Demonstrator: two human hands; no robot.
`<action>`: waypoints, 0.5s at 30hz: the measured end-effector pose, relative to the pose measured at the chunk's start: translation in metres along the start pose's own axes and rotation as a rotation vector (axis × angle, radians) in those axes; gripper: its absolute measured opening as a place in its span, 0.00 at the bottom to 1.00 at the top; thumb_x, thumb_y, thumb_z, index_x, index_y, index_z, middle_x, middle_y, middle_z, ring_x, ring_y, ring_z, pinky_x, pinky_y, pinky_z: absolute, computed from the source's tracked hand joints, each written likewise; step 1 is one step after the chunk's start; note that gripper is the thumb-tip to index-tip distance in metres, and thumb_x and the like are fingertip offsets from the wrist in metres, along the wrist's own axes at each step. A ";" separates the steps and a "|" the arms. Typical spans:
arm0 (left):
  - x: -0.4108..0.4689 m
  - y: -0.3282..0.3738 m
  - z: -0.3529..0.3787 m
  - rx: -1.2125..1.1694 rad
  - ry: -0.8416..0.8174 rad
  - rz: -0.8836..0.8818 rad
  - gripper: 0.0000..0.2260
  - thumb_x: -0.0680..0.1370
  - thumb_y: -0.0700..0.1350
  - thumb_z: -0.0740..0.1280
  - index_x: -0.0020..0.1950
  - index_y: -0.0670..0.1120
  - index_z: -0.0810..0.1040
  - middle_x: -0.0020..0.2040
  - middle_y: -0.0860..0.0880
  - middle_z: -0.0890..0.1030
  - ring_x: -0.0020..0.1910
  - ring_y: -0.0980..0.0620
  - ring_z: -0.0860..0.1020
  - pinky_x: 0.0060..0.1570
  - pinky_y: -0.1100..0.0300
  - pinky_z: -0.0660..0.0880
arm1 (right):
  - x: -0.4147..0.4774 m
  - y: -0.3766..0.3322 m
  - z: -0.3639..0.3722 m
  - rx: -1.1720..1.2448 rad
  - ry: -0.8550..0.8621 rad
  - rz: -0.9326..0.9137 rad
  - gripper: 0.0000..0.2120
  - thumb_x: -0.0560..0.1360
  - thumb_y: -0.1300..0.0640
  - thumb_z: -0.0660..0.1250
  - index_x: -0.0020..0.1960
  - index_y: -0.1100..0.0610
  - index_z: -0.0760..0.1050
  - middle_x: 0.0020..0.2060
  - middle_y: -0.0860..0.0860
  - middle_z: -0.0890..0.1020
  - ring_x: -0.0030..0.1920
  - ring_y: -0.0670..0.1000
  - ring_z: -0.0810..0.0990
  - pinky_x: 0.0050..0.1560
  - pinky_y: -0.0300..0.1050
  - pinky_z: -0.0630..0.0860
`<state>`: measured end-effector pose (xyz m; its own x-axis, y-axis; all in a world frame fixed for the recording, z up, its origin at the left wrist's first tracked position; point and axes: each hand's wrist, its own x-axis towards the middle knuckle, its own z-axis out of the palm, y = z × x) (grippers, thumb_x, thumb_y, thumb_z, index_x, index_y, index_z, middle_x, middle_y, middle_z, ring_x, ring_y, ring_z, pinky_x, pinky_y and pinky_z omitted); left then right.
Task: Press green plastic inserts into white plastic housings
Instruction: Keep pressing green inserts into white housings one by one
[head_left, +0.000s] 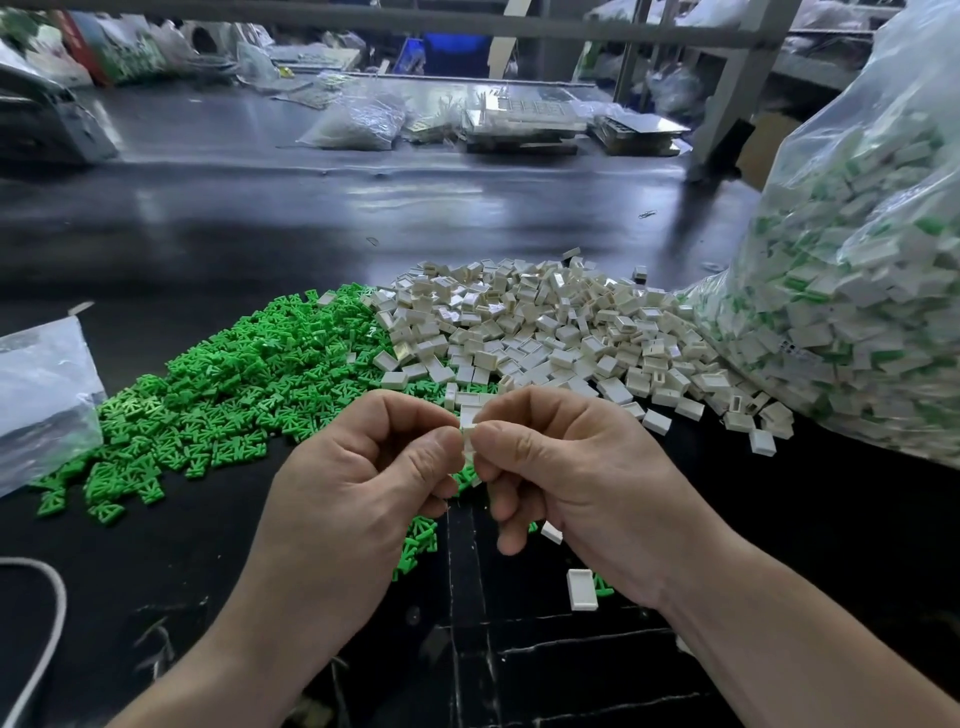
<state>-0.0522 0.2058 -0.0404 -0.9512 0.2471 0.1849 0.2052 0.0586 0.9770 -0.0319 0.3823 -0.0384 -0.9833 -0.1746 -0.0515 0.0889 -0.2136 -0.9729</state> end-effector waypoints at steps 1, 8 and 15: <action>0.000 0.000 0.000 0.016 -0.006 0.009 0.07 0.70 0.53 0.70 0.45 0.53 0.83 0.39 0.48 0.84 0.36 0.52 0.82 0.35 0.65 0.78 | 0.000 0.000 0.000 0.004 -0.008 -0.004 0.02 0.76 0.59 0.72 0.47 0.57 0.83 0.37 0.54 0.80 0.31 0.50 0.79 0.28 0.43 0.78; 0.002 0.003 0.000 -0.404 -0.168 -0.210 0.13 0.72 0.52 0.70 0.51 0.46 0.83 0.34 0.44 0.80 0.29 0.50 0.77 0.25 0.61 0.74 | -0.005 -0.003 0.004 -0.072 -0.052 0.038 0.12 0.80 0.54 0.68 0.45 0.62 0.79 0.34 0.56 0.77 0.27 0.48 0.74 0.22 0.39 0.72; 0.001 0.007 0.007 -0.749 -0.255 -0.413 0.11 0.71 0.47 0.67 0.47 0.43 0.84 0.29 0.42 0.79 0.22 0.51 0.77 0.19 0.63 0.73 | -0.007 -0.004 0.007 -0.069 -0.080 0.092 0.19 0.81 0.53 0.66 0.61 0.70 0.74 0.30 0.49 0.74 0.23 0.44 0.68 0.18 0.35 0.65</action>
<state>-0.0500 0.2136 -0.0341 -0.8174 0.5589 -0.1396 -0.4321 -0.4347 0.7902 -0.0245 0.3772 -0.0327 -0.9555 -0.2668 -0.1259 0.1643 -0.1270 -0.9782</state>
